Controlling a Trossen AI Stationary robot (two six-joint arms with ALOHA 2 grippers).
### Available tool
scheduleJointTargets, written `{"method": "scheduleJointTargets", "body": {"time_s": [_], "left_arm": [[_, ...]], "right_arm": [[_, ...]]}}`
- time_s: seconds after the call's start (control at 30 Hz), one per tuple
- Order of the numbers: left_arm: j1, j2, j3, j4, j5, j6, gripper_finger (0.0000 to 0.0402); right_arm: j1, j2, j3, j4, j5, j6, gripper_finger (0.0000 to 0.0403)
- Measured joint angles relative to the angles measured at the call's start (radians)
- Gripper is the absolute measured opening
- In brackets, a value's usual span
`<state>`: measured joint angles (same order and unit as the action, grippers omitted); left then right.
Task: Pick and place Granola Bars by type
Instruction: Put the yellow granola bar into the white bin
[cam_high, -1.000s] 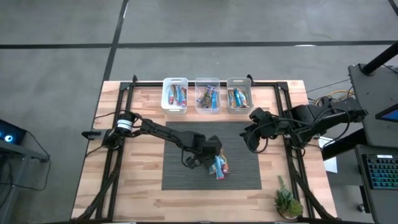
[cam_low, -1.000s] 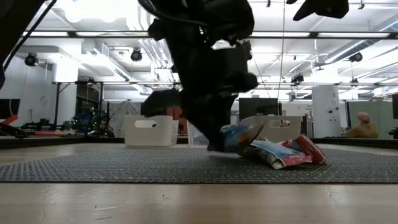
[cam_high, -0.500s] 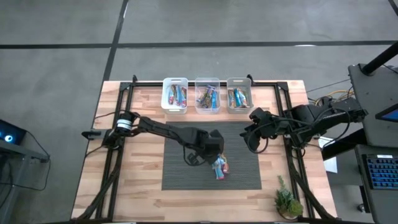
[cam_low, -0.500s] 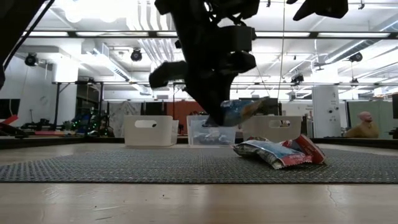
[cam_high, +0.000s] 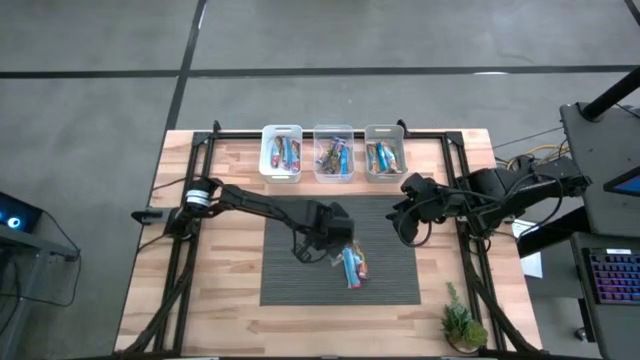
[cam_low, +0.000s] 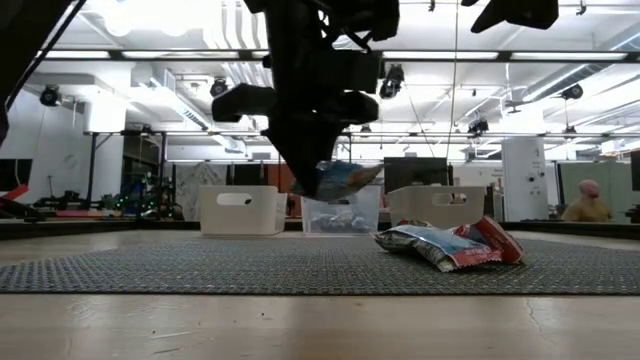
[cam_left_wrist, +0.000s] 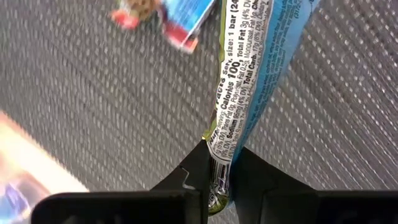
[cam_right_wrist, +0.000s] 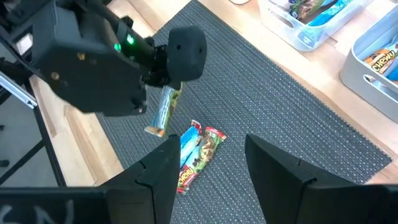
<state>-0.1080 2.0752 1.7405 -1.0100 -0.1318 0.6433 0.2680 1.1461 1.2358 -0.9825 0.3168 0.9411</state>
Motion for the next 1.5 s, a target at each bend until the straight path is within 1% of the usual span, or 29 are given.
{"method": "scheduleJointTargets", "body": {"time_s": [0.2, 0.43, 0.57, 0.63, 0.77, 0.9, 1.0, 1.07, 1.13, 1.3, 1.4, 1.5], "left_arm": [[0.029, -0.05, -0.01, -0.056, 0.0, -0.074, 0.003], [0.104, -0.13, -0.011, -0.096, 0.0, -0.182, 0.003], [0.181, -0.183, -0.011, -0.106, -0.002, -0.234, 0.003], [0.233, -0.207, -0.012, -0.107, -0.024, -0.263, 0.003], [0.376, -0.251, -0.028, -0.107, -0.07, -0.33, 0.003], [0.55, -0.273, -0.038, -0.105, -0.072, -0.501, 0.003], [0.668, -0.282, -0.043, -0.099, -0.071, -0.691, 0.003], [0.73, -0.283, -0.043, -0.106, -0.053, -0.824, 0.003], [0.777, -0.286, -0.044, -0.118, -0.014, -0.926, 0.003], [0.84, -0.288, -0.045, -0.116, 0.058, -1.073, 0.003], [0.851, -0.284, -0.048, -0.117, 0.095, -1.167, 0.003], [0.853, -0.282, -0.066, -0.116, 0.117, -1.226, 0.003]], "right_arm": [[0.0, 0.0, 0.0, 0.001, 0.002, -0.003, 0.0171], [0.0, 0.0, 0.0, 0.003, 0.025, -0.003, 0.0171], [0.0, -0.001, 0.0, 0.006, 0.026, -0.007, 0.0171], [0.0, 0.0, 0.0, 0.007, 0.027, -0.007, 0.0171], [0.0, -0.001, 0.0, 0.017, 0.027, -0.015, 0.0171], [0.0, 0.0, 0.0, 0.024, 0.027, -0.019, 0.0171], [0.0, 0.0, 0.0, 0.026, 0.027, -0.027, 0.0171], [0.0, 0.0, 0.0, 0.031, 0.027, -0.032, 0.0171], [0.0, 0.0, 0.0, 0.031, 0.027, -0.036, 0.0171], [0.0, 0.0, 0.0, 0.032, 0.027, -0.036, 0.0171], [0.0, 0.0, 0.0, 0.035, 0.03, -0.036, 0.0171], [0.0, 0.0, 0.0, 0.036, 0.052, -0.041, 0.0171]]}}
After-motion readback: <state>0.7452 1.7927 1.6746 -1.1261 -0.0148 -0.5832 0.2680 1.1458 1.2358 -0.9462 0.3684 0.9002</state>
